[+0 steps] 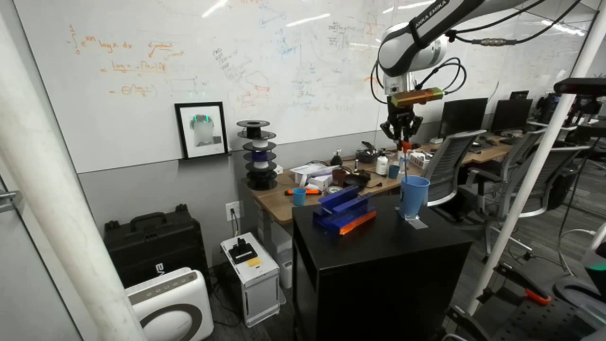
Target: Put the metal object with the orange handle in the blue cup
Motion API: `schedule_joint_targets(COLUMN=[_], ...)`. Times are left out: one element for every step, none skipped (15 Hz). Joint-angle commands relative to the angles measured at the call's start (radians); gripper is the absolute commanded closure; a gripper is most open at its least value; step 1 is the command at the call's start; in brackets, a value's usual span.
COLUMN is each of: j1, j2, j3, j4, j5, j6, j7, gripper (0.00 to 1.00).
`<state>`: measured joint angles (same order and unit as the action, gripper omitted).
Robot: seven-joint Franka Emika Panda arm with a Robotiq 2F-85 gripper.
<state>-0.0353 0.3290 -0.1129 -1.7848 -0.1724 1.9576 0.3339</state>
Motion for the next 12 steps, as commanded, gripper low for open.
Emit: schedule_joint_targets(j1=[-0.002, -0.003, -0.001, -0.001, 0.001, 0.002, 0.004, 0.008, 0.012, 0.013, 0.014, 0.005], j2=[0.009, 0.004, -0.018, -0.032, -0.069, -0.101, -0.133, -0.172, -0.223, -0.257, -0.308, -0.19], j3=[-0.007, -0.007, -0.007, -0.007, -0.005, -0.002, 0.001, 0.006, 0.016, 0.025, 0.038, 0.026], j4=[-0.023, -0.027, -0.032, -0.035, -0.047, -0.058, -0.07, -0.085, -0.11, -0.121, -0.147, -0.053], j5=[0.007, 0.009, 0.007, 0.008, 0.008, 0.012, 0.013, 0.009, 0.01, 0.019, 0.046, 0.013], j6=[0.041, 0.051, 0.069, 0.084, 0.105, 0.121, 0.142, 0.156, 0.163, 0.164, 0.167, 0.127], j7=[0.021, 0.016, 0.014, 0.013, 0.011, 0.008, 0.006, 0.003, -0.012, -0.027, -0.029, -0.004], gripper=[0.54, 0.54, 0.47, 0.4, 0.31, 0.24, 0.16, 0.08, 0.0, 0.0, 0.0, 0.03])
